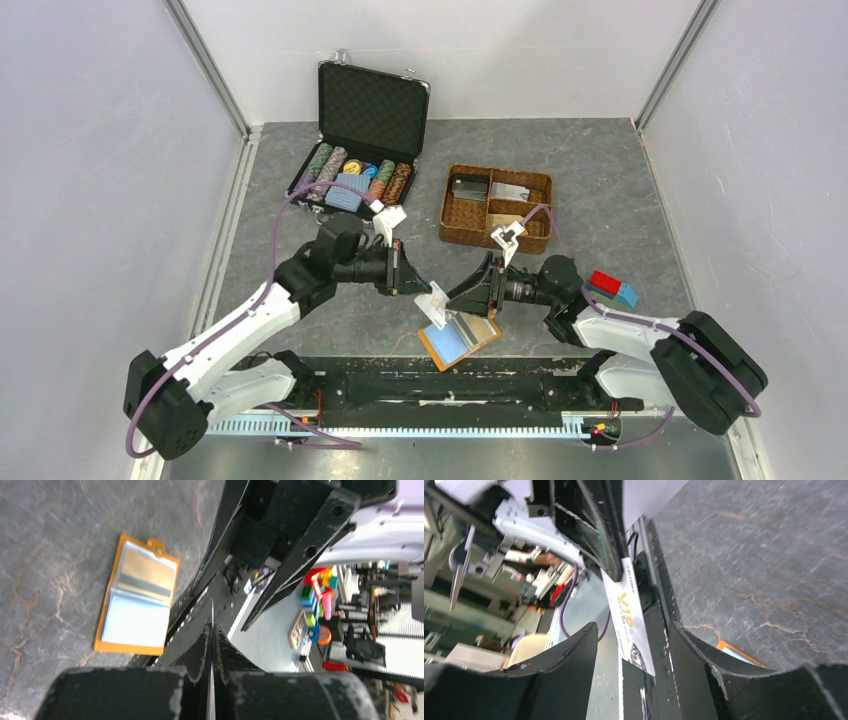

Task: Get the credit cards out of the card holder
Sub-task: Place the credit card in the storage box.

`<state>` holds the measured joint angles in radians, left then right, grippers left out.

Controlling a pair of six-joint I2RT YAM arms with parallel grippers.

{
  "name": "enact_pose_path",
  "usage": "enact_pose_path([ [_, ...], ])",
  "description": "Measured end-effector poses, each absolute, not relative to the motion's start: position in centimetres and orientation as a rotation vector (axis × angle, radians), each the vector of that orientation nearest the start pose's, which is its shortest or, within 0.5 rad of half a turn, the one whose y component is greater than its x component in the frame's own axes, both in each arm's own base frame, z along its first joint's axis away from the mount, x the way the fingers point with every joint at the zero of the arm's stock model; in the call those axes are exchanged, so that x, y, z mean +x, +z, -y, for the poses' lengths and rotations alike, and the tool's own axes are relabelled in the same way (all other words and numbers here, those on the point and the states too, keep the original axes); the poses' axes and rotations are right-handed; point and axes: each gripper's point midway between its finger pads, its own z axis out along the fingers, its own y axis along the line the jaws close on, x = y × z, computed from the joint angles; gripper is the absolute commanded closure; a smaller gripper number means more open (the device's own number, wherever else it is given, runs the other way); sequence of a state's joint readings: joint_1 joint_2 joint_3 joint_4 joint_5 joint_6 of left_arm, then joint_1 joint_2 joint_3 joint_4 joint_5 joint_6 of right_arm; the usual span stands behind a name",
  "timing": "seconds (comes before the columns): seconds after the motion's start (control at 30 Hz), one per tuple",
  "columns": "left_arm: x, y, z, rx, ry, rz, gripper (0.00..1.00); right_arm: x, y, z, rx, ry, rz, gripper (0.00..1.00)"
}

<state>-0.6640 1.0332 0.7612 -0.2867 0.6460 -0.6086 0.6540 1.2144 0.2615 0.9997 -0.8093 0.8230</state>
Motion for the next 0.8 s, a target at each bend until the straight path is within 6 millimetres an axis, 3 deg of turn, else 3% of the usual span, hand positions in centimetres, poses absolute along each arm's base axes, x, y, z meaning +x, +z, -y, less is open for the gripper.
enact_pose_path([
  [0.2,17.3,22.6,27.3,0.297,-1.376,-2.109,0.98,16.3,18.9,-29.0,-0.422,1.656,-1.719,0.46],
  [0.57,19.6,22.4,26.2,-0.075,-1.44,-1.941,0.98,17.3,19.9,-28.5,-0.145,1.798,-1.668,0.69],
  [0.8,20.6,23.2,25.8,-0.172,-1.458,-1.874,0.98,17.8,19.5,-28.5,-0.008,1.88,-1.686,0.8],
])
